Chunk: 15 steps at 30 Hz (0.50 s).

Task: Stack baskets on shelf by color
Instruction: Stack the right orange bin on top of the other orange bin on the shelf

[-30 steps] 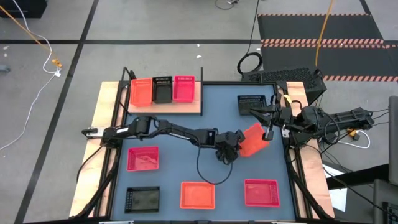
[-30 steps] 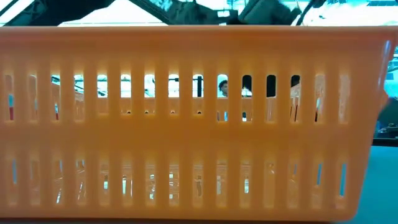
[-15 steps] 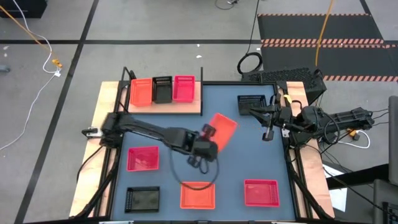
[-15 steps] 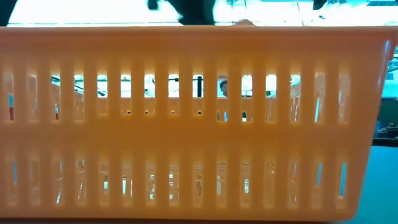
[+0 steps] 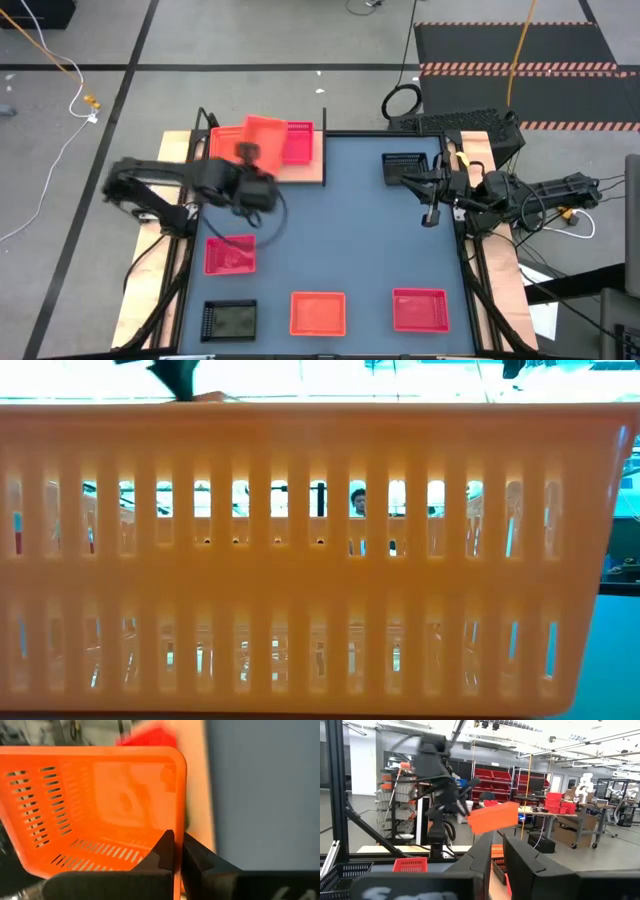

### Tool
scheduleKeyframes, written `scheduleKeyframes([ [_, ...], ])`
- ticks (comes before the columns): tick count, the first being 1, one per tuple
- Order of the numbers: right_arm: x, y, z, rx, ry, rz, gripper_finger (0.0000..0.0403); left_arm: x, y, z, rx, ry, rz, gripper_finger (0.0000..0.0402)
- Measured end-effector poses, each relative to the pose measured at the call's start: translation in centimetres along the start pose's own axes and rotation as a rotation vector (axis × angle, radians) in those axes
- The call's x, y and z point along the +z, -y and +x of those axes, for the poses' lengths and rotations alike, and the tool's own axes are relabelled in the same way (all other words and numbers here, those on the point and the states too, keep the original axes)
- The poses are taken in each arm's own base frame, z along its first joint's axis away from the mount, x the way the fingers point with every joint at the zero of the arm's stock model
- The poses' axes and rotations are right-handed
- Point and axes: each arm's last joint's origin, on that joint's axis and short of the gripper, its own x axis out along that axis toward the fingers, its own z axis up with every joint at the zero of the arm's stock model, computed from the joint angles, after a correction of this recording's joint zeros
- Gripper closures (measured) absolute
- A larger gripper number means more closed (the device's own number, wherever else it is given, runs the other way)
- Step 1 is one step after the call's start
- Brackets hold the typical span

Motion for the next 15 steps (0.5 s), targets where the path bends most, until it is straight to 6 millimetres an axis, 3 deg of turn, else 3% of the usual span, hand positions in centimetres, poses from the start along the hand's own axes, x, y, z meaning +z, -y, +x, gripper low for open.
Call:
scheduleKeyframes([
  [4,0.0,0.0,0.0,0.000,-0.001,-0.002,0.0358,-5.9,-1.1,2.4,0.019,-0.076,-0.068,0.0394],
  [8,0.0,0.0,0.0,0.000,-0.004,-0.011,0.0358,-9.6,-0.5,4.9,0.016,-0.059,-0.097,0.0394],
  [15,0.0,0.0,0.0,-0.001,0.002,-0.015,0.0358,-11.8,1.2,8.9,-0.059,-0.029,0.020,0.0392],
])
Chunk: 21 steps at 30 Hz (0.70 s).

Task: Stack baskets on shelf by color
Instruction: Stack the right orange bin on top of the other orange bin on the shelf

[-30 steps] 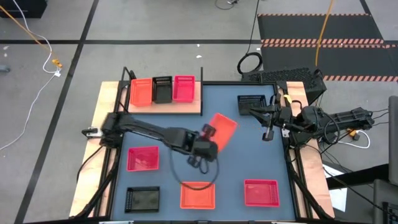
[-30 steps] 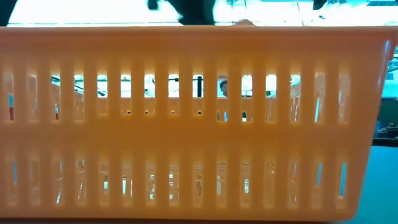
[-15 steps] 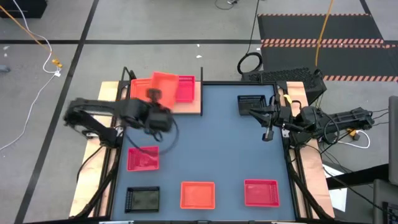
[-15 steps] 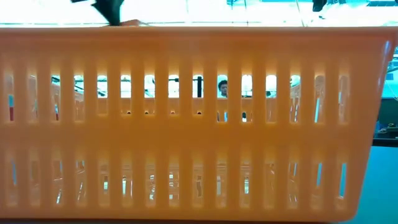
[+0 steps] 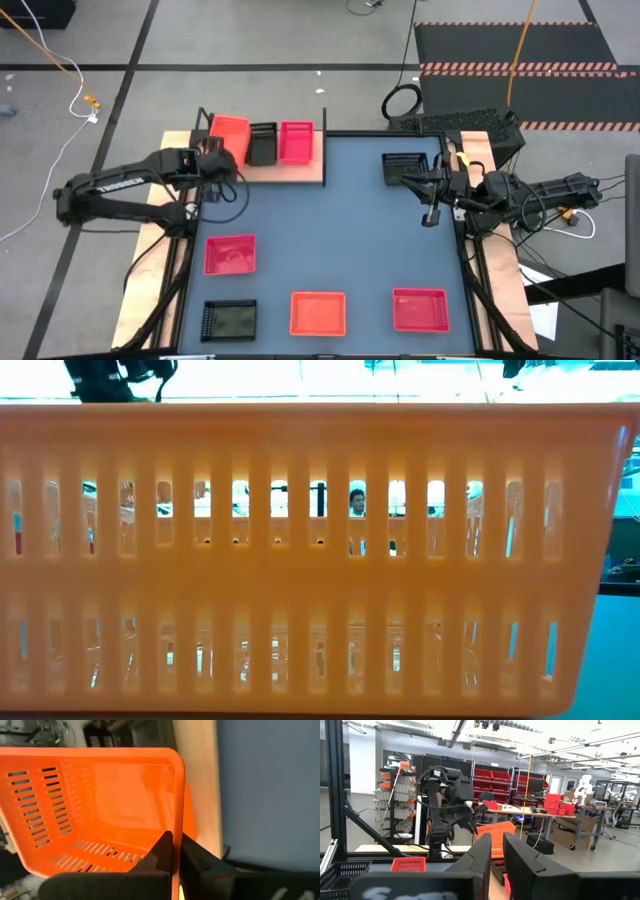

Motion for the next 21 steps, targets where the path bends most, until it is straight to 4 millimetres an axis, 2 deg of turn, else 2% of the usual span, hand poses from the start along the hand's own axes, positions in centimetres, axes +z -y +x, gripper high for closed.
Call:
scheduleKeyframes([
  [6,0.1,0.0,0.0,-0.002,0.006,-0.010,0.0358,-0.8,-0.3,2.0,-0.041,-0.078,-0.040,0.0395],
  [12,0.1,0.0,0.0,-0.003,0.006,-0.024,0.0358,-1.0,-1.8,2.8,0.015,-0.047,-0.171,0.0388],
  [16,0.1,0.0,0.0,-0.003,0.006,-0.031,0.0358,-1.2,-2.5,3.3,-0.008,-0.011,-0.211,0.0395],
  [21,0.1,0.0,0.0,-0.004,0.006,-0.035,0.0358,-1.5,-2.8,4.2,-0.044,-0.062,-0.233,0.0377],
])
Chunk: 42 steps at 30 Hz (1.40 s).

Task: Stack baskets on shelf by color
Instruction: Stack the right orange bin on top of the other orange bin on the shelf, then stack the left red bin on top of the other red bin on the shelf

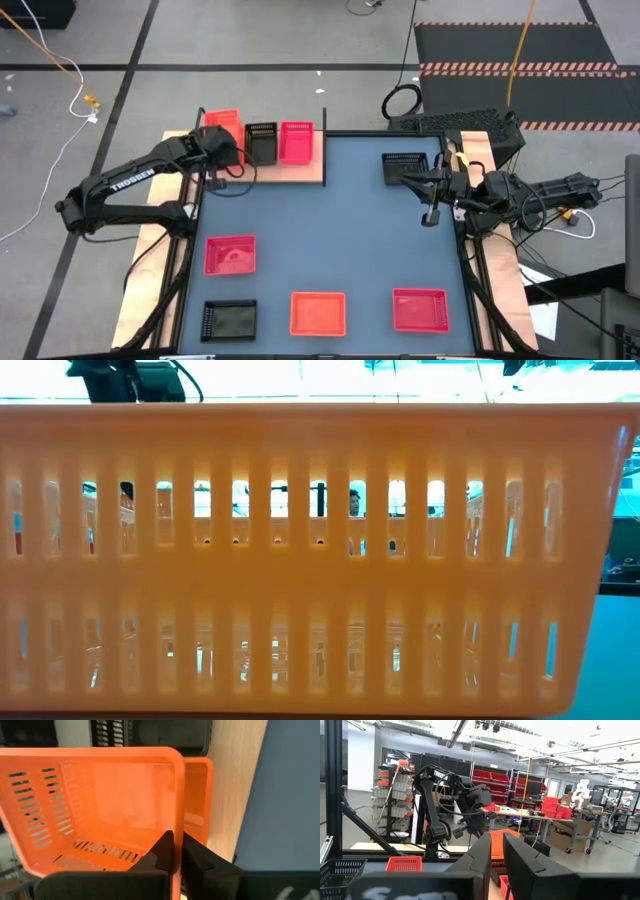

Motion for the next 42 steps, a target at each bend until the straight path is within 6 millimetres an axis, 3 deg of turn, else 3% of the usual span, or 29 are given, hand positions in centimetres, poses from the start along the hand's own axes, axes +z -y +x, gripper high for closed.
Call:
scheduleKeyframes([
  [11,0.0,0.0,0.0,0.000,0.000,0.000,0.0358,0.5,-0.2,1.5,-0.057,-0.047,-0.049,0.0385],
  [20,0.0,0.0,0.0,0.001,0.000,0.000,0.0358,0.2,0.0,1.5,-0.075,-0.075,-0.016,0.0284],
  [26,0.0,0.0,0.0,0.002,0.000,-0.005,0.0358,0.3,0.0,1.2,-0.027,-0.103,-0.011,0.0242],
  [32,0.0,0.0,0.0,0.002,0.000,-0.007,0.0358,1.0,-0.3,-1.7,0.004,-0.110,-0.054,0.0230],
  [36,0.0,0.0,0.0,0.003,0.000,0.004,0.0358,1.7,-0.1,-4.5,-0.061,-0.036,-0.252,0.0229],
  [40,0.0,0.0,0.0,0.003,0.000,0.028,0.0358,3.1,1.3,-5.9,-0.376,0.039,-0.755,0.0229],
  [42,0.0,0.0,0.0,0.002,0.000,0.053,0.0358,3.5,2.9,-6.1,-0.528,-0.011,-0.902,0.0229],
])
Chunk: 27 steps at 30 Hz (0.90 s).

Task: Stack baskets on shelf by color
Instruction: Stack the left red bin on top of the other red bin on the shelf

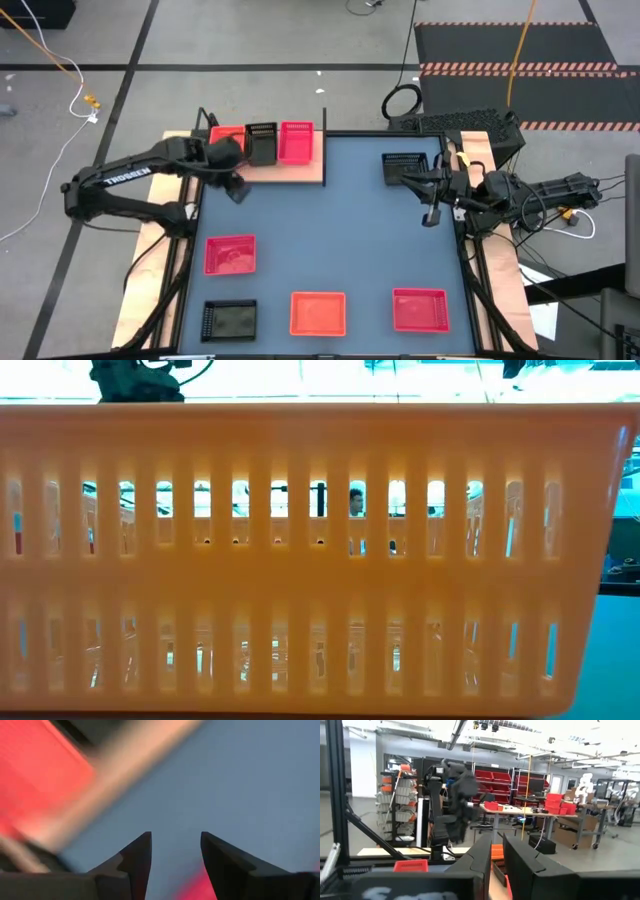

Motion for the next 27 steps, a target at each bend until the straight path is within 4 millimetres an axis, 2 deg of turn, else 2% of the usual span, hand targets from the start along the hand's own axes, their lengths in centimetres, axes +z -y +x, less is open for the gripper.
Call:
scheduleKeyframes([
  [3,0.0,0.0,0.0,0.000,0.000,0.049,0.0358,-1.9,1.9,1.8,-0.044,-0.104,-0.101,0.0229],
  [7,0.0,0.0,0.0,0.001,-0.003,0.086,0.0358,-4.3,4.0,3.9,-0.038,-0.149,-0.228,0.0229],
  [15,-0.1,-0.1,0.1,0.002,-0.011,0.087,0.0358,-7.9,7.7,6.5,-0.009,-0.213,-0.256,0.0229],
  [20,-0.1,-0.1,0.1,0.003,-0.011,0.081,0.0358,-8.9,9.3,8.4,0.049,-0.212,-0.252,0.0229],
  [27,-0.1,-0.1,0.1,0.003,-0.009,0.076,0.0358,-8.9,11.5,10.8,-0.012,-0.198,-0.238,0.0229],
])
